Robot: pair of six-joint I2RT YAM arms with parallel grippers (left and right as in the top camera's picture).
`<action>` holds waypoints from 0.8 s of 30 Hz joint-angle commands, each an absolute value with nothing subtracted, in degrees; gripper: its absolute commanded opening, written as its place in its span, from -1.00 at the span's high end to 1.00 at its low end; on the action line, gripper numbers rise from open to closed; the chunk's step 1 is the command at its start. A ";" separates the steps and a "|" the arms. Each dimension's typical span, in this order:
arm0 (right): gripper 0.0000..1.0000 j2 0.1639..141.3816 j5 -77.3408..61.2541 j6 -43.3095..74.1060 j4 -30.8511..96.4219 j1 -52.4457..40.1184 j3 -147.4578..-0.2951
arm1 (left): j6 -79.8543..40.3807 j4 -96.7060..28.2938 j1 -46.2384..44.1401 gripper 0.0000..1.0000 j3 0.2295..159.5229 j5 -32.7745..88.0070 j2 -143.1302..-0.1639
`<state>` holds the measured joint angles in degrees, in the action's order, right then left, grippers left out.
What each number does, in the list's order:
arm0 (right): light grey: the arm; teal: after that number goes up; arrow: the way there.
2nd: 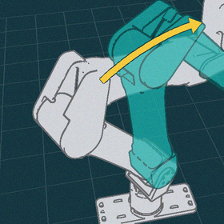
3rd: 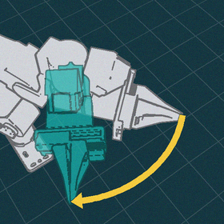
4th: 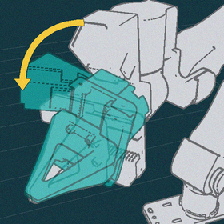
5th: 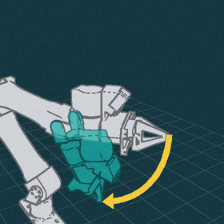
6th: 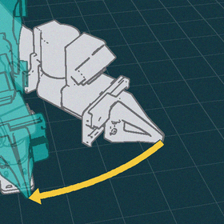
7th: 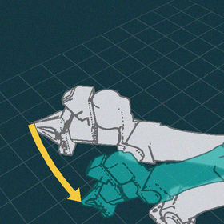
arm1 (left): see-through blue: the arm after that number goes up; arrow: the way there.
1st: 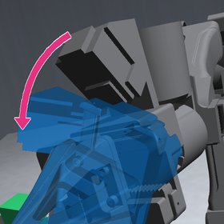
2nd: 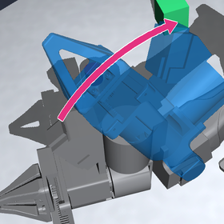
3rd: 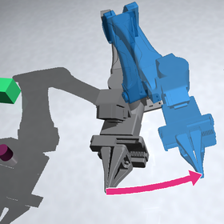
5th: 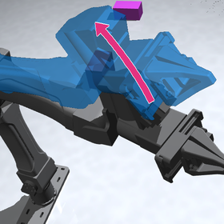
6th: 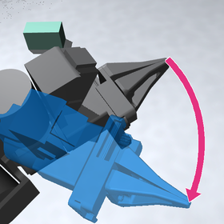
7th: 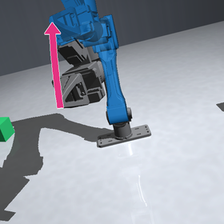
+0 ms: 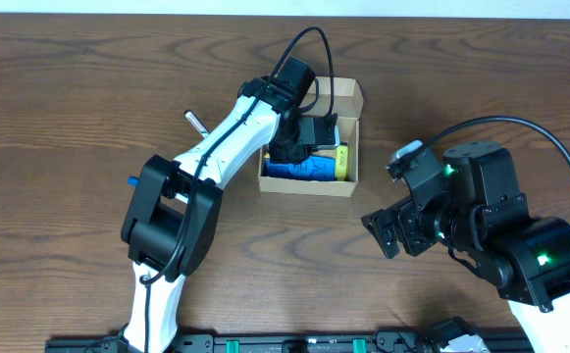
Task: Pack container
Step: 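Carry the tape dispenser with left gripper and lower into box, then release dispenser and move left gripper to the white whiteboard marker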
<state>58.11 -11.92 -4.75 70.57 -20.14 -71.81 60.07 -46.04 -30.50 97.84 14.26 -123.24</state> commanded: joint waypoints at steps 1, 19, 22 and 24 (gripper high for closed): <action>-0.98 58.13 -11.79 -4.12 70.50 -19.79 -71.99 | 60.25 -46.22 -30.46 0.57 97.95 12.97 -123.44; -0.98 58.13 -11.79 -4.10 70.50 -19.79 -71.99 | 52.66 -51.68 -34.24 -0.95 98.30 13.13 -108.68; -0.98 58.13 -11.79 -4.12 70.50 -19.79 -71.99 | 48.56 -54.33 -34.44 -0.95 98.30 12.91 -103.13; -0.99 58.13 -11.79 -4.12 70.50 -19.79 -71.99 | 43.20 -56.66 -34.00 -0.95 98.30 12.27 -99.31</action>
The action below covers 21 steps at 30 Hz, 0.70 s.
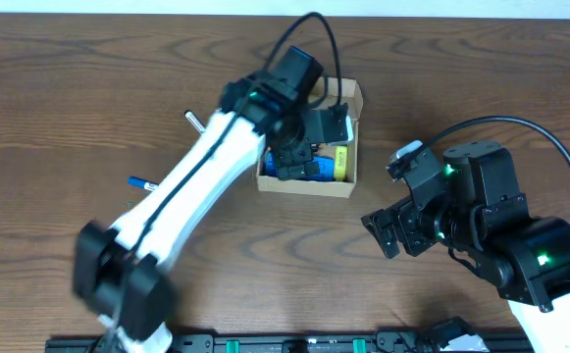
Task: Pack container
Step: 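Release dispenser and move left gripper to the white whiteboard marker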
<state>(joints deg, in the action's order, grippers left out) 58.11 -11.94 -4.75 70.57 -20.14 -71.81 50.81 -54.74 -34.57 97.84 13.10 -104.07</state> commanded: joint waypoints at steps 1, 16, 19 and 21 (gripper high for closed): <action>-0.98 58.13 -11.79 -4.12 70.50 -19.79 -71.99 | 40.95 -57.52 -33.63 -0.95 98.30 11.40 -97.73; -0.99 58.13 -11.79 -4.12 70.50 -19.79 -71.99 | -18.57 -58.41 -10.90 -0.91 98.30 13.02 -93.97; -0.99 58.13 -11.79 -4.12 70.50 -19.79 -71.99 | -19.49 -55.00 -7.16 -0.91 98.30 14.85 -95.09; -0.99 58.13 -11.79 -4.12 70.50 -19.79 -71.99 | -22.06 -53.80 -5.58 -0.91 98.30 14.85 -95.68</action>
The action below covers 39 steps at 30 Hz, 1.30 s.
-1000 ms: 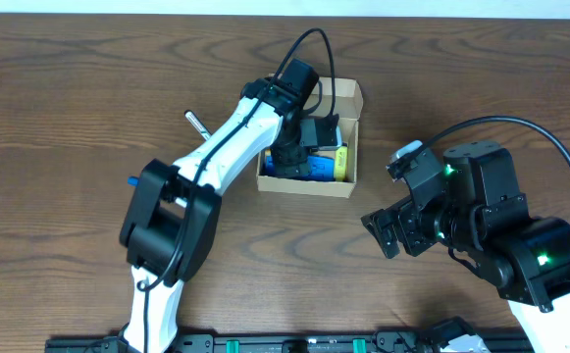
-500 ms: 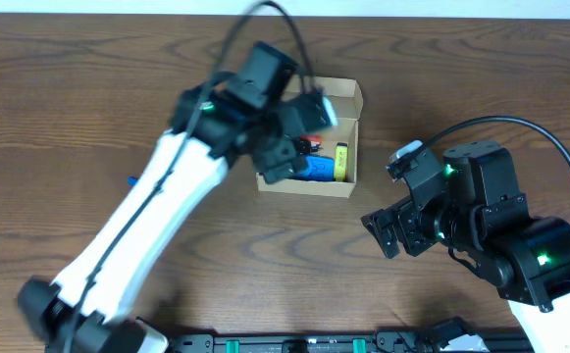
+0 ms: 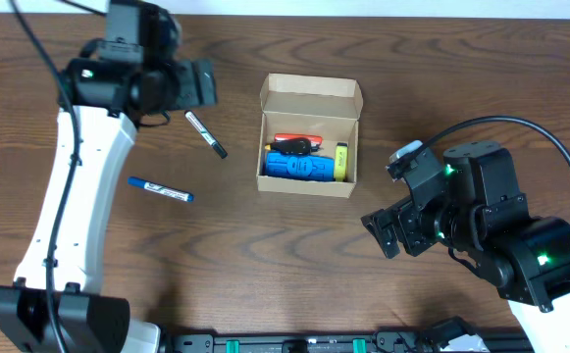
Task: Pack container
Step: 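Release dispenser and move left gripper to the white whiteboard marker, then grasp the white whiteboard marker with the left gripper and lift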
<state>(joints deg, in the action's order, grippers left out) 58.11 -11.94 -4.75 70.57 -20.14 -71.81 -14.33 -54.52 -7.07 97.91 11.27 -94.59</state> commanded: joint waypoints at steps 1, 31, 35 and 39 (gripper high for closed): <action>-0.98 58.13 -11.79 -4.12 70.48 -19.79 -71.99 | -23.33 -53.32 -5.21 -0.93 98.30 14.87 -95.98; -0.98 58.13 -11.79 -4.10 70.50 -19.79 -71.99 | -56.88 -49.34 -9.78 -1.00 98.32 -4.86 -124.97; -0.98 58.13 -11.79 -4.12 70.50 -19.79 -71.99 | -57.47 -48.31 -9.78 -0.80 98.30 -4.86 -127.07; -0.99 58.13 -11.79 -4.12 70.50 -19.79 -71.99 | -57.32 -46.26 -9.78 -0.69 98.32 -4.56 -128.75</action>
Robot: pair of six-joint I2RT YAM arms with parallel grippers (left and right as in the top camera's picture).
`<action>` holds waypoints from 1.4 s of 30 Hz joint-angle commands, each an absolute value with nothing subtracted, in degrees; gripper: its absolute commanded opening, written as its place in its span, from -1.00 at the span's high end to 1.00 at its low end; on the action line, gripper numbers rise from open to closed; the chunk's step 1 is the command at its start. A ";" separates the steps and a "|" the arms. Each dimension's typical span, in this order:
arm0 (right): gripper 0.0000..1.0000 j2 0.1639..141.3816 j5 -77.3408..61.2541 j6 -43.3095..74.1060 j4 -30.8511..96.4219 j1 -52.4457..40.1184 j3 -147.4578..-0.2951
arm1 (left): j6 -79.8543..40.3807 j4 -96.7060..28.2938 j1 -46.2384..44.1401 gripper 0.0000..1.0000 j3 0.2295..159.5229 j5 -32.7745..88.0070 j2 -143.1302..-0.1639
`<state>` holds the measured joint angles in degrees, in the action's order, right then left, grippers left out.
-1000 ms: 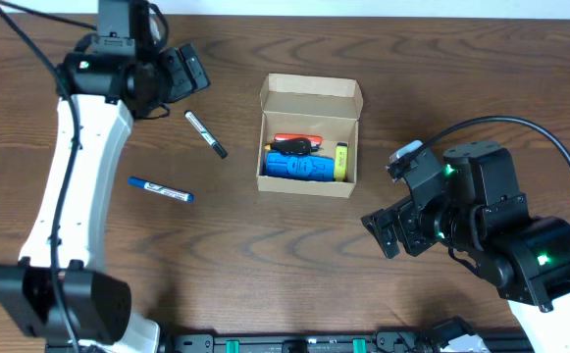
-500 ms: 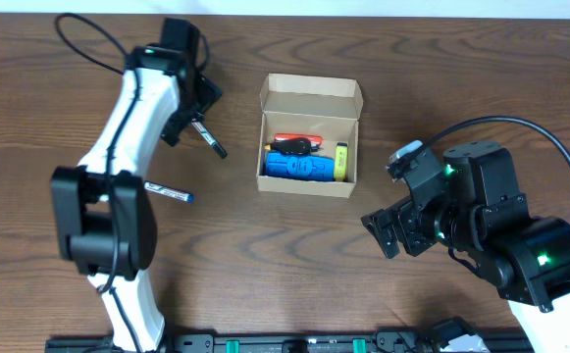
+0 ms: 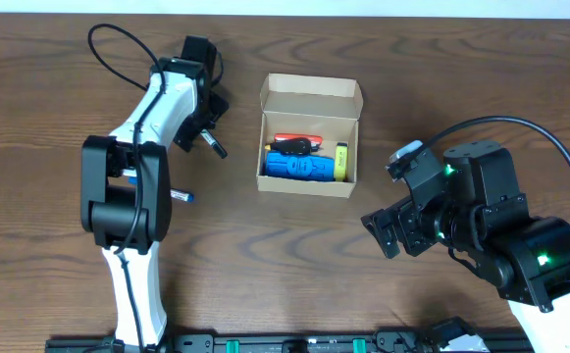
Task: Pack container
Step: 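Grasp the white whiteboard marker with the left gripper and lift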
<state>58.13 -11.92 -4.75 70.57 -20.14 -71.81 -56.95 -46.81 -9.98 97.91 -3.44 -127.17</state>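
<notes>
An open cardboard box [image 3: 309,96] stands at mid-table and holds a blue object [image 3: 299,167], a yellow piece [image 3: 341,162], a red pen [image 3: 286,139] and a small black item [image 3: 302,147]. Left of the box lies a black marker [image 3: 216,149]; its upper half is hidden under my left gripper [image 3: 204,123], which is low over it with fingers spread to either side. A blue marker [image 3: 181,196] lies partly hidden under the left arm. My right gripper [image 3: 381,233] is open and holds nothing, to the lower right of the box.
The left arm stretches from the front edge up along the left side, covering part of the table there. The right arm's bulk fills the lower right corner. The brown wooden table [image 3: 285,265] lies between the two arms.
My left gripper has moved from the far upper left, beyond the black marker, down onto that marker's upper end. Both markers, the box and the right arm are where they were.
My left gripper was inside the box over the blue object, and was still there at the following moment. Then it had left the box and was high at the far left, with the box contents uncovered. Now it is over the black marker. The right arm never moved.
</notes>
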 commanded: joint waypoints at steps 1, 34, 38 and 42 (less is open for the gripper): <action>-0.99 58.13 -11.79 -4.12 70.50 -19.79 -71.99 | -57.21 -45.87 -9.78 -0.67 98.30 -4.05 -129.10; -0.99 58.13 -11.79 -4.10 70.50 -19.79 -71.99 | -54.06 -49.12 -9.72 0.89 98.72 0.01 -130.08; -0.99 58.13 -11.79 -4.12 70.50 -19.79 -71.99 | -50.72 -53.36 -9.69 0.89 100.47 -1.89 -125.75; -0.99 58.13 -11.79 -4.12 70.50 -19.79 -71.99 | -44.40 -53.98 -9.91 0.89 101.06 -2.94 -117.38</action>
